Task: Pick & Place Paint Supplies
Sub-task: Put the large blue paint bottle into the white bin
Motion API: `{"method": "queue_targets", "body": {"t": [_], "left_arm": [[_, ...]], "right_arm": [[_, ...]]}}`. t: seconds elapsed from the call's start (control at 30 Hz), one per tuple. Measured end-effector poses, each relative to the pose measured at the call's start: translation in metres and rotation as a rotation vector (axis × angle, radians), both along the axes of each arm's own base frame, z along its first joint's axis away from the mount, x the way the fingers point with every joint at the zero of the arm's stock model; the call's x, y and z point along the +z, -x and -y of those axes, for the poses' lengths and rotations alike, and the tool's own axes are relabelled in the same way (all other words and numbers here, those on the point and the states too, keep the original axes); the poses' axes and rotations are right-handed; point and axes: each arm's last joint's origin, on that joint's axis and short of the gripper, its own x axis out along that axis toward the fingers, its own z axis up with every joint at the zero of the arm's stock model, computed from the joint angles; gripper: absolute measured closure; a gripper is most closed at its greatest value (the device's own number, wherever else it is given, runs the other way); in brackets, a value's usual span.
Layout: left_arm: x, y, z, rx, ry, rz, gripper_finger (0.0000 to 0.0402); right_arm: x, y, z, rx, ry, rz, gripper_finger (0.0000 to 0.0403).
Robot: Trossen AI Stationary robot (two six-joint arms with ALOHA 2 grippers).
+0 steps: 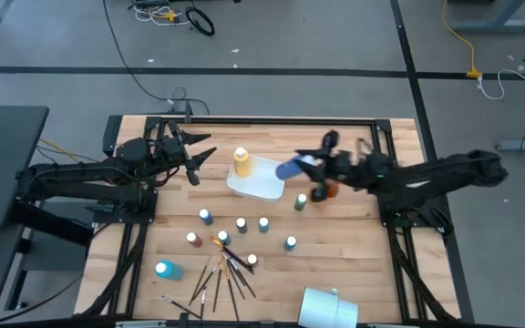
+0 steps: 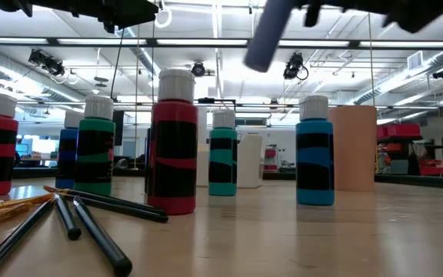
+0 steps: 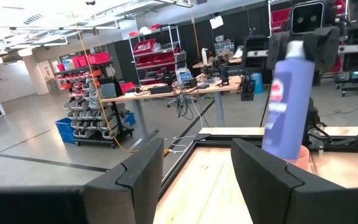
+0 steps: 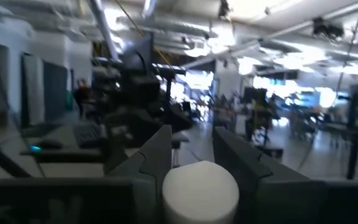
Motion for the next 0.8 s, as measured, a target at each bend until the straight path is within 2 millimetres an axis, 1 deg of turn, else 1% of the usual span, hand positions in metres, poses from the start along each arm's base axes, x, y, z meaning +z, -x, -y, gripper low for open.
{"method": "queue_targets", "body": {"t": [0.07,0.2,0.3,0.37,0.47,0.6,0.73,0.8], "left_arm": [[0.000,0.000,0.000,0.000,0.000,0.000,0.0203],[0.000,0.000,0.000,0.000,0.002,0.001,0.0203],[0.000,0.000,0.000,-0.001,0.002,0.001,0.0203],[0.000,0.000,0.000,-0.001,0.003,0.001,0.0203],[0.000,0.000,0.000,-0.002,0.007,0.004,0.0203],[0.000,0.000,0.000,-0.003,0.007,0.004,0.0203],[0.000,0.000,0.000,-0.004,0.008,0.004,0.0203],[0.000,0.000,0.000,-0.004,0.008,0.003,0.0203]], "right_arm": [[-0.003,-0.022,0.005,-0.030,-0.025,-0.028,0.0297],[-0.019,-0.061,0.019,-0.068,-0.089,-0.095,0.0295],[-0.034,-0.083,0.032,-0.096,-0.118,-0.149,0.0298],[-0.045,-0.094,0.040,-0.117,-0.134,-0.182,0.0298],[-0.061,-0.107,0.053,-0.140,-0.171,-0.211,0.0296],[-0.078,-0.118,0.067,-0.171,-0.204,-0.243,0.0296],[-0.094,-0.122,0.078,-0.184,-0.242,-0.271,0.0298],[-0.098,-0.122,0.080,-0.189,-0.256,-0.290,0.0298]]}}
